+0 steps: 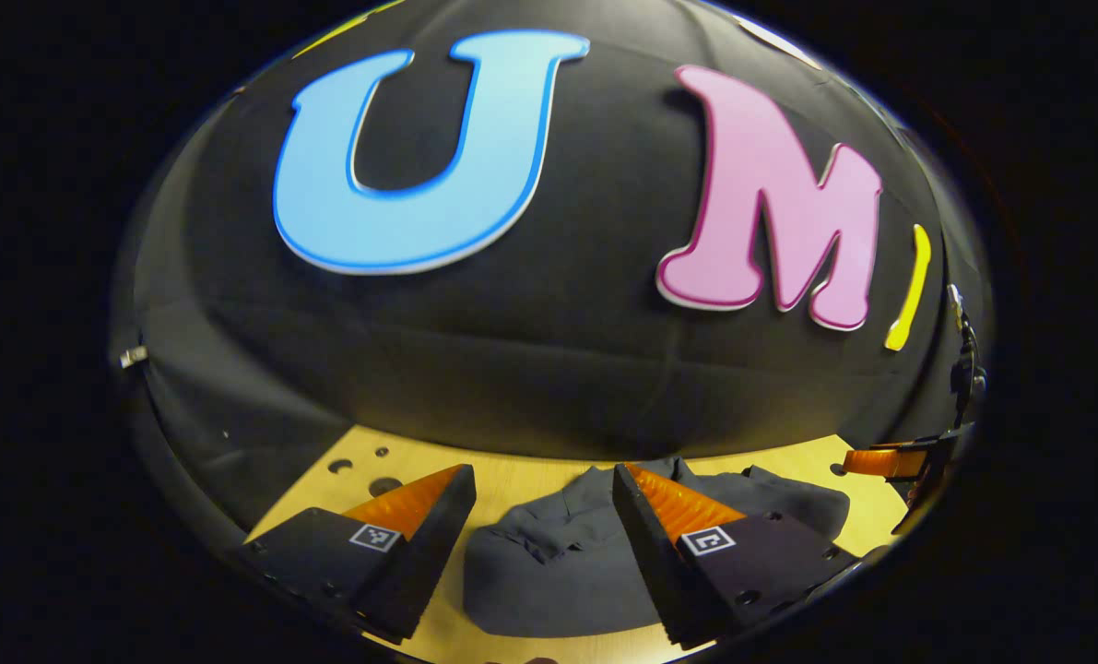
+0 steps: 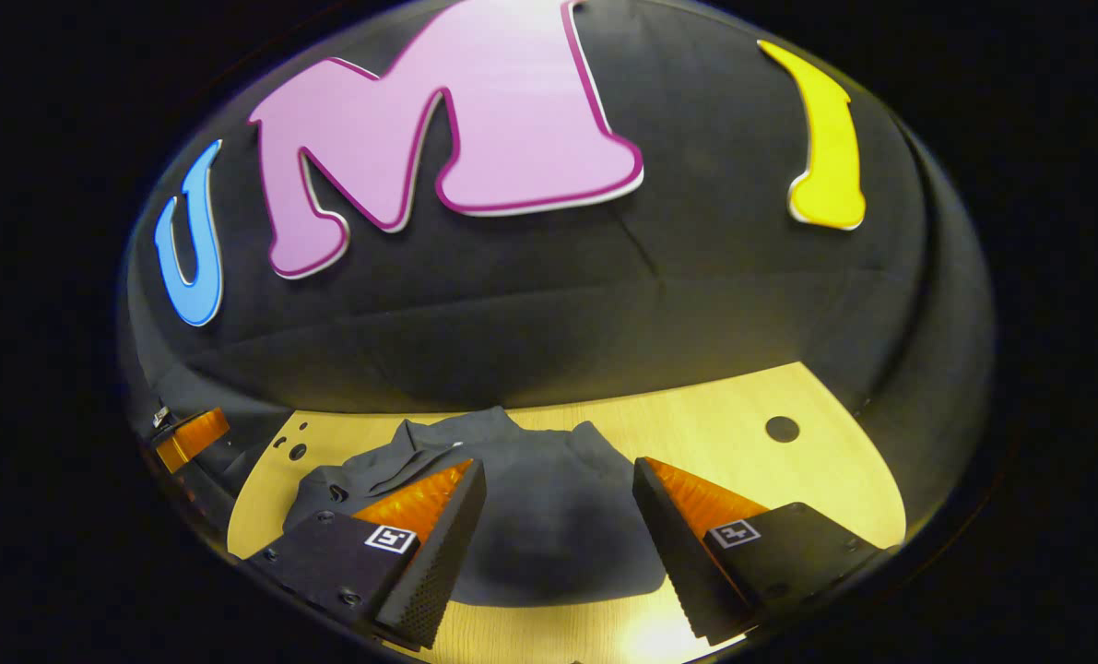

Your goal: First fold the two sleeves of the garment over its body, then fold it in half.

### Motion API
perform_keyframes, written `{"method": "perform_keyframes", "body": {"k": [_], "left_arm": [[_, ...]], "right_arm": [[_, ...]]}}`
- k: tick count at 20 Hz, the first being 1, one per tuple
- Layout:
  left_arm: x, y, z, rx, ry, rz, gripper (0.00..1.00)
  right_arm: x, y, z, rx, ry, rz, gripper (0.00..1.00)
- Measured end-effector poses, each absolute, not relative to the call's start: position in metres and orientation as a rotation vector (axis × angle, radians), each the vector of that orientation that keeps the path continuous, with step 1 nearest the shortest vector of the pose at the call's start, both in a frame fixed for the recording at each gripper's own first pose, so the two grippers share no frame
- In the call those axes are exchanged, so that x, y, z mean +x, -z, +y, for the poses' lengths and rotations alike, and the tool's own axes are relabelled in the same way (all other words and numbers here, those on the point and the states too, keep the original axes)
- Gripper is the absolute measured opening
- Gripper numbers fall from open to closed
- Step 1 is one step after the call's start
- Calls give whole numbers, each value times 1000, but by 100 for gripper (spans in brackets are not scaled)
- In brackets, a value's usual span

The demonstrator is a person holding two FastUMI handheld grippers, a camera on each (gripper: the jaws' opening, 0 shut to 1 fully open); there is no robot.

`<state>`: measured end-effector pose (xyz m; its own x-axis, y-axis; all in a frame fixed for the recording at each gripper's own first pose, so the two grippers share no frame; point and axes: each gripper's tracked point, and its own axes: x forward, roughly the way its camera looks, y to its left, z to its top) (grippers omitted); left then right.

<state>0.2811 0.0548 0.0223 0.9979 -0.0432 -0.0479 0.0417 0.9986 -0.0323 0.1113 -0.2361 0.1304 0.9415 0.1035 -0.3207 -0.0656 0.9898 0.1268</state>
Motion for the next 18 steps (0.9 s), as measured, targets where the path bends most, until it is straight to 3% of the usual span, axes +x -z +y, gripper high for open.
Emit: {"method": "perform_keyframes", "body": {"k": [10,18], "left_arm": [[108,-75,50,-30,76,-188,95],[-11,-46,69,-72,22,-174,96]], "right_arm": [[-25,-192,-246,111,-49,149,98],[-123,-179,-236,114,-54,185,99]]}}
